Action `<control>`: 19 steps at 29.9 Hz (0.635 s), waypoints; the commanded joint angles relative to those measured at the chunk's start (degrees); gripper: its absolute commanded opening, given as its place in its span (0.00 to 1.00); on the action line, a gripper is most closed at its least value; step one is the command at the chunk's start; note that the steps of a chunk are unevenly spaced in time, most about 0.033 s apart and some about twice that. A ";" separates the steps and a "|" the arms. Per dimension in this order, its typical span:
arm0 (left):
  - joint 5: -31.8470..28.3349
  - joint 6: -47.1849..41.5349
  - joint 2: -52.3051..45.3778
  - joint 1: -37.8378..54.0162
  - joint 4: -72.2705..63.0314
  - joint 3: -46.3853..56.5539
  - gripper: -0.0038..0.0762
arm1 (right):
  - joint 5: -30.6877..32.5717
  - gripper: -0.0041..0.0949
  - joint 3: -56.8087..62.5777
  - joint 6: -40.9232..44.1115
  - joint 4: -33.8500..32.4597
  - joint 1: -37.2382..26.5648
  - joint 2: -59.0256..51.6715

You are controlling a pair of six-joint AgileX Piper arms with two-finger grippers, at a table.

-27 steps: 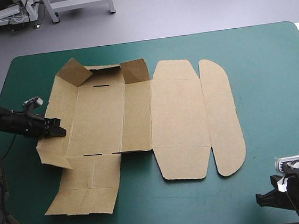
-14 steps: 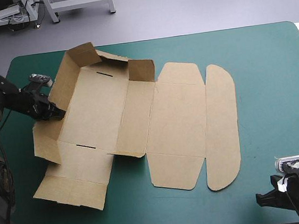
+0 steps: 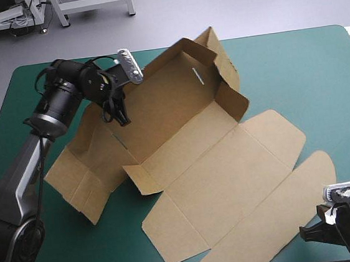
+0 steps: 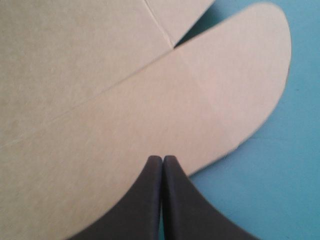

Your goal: Fold the box

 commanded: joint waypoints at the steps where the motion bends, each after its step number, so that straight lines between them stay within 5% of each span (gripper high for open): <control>1: -5.65 0.47 -3.17 -6.56 6.32 -2.06 0.04 | -2.70 0.02 -1.45 -0.31 1.13 -0.04 0.54; 19: -10.08 -2.72 -3.17 -32.26 29.51 -2.06 0.04 | -2.70 0.02 -1.45 -0.31 1.13 -0.04 0.54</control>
